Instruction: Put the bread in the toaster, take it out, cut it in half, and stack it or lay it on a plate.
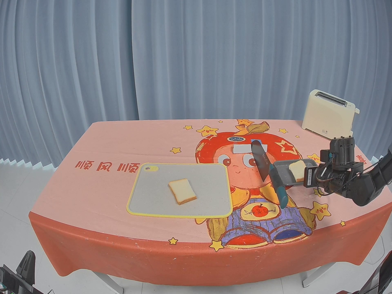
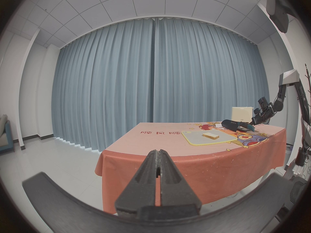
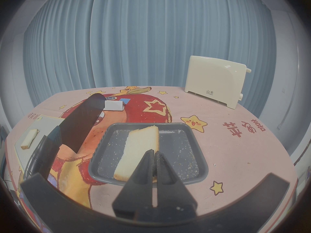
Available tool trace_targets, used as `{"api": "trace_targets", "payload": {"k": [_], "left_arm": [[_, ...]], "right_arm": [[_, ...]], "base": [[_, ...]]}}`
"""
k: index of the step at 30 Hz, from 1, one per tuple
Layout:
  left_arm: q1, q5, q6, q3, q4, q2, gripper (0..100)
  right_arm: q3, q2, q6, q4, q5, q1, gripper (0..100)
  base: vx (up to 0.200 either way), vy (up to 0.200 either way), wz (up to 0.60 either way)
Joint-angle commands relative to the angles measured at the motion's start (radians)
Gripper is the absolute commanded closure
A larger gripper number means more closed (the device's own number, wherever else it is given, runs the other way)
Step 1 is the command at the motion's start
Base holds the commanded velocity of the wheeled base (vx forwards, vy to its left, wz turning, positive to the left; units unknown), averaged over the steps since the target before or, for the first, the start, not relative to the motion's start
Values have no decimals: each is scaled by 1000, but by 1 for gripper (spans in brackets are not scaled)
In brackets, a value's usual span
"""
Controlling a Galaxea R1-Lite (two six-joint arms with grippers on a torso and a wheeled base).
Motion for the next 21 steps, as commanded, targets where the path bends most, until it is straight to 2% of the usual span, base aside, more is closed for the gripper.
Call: {"api": "trace_targets", "payload": {"k": [1, 21], "left_arm": [[0, 0, 0, 13, 0, -1, 100], [0, 0, 0, 13, 0, -1, 100]], "right_arm": [[-2, 6, 2, -2, 0, 0, 100], [-18, 26, 6, -3, 0, 0, 100]], "base": [[0, 0, 0], [0, 0, 0]]}}
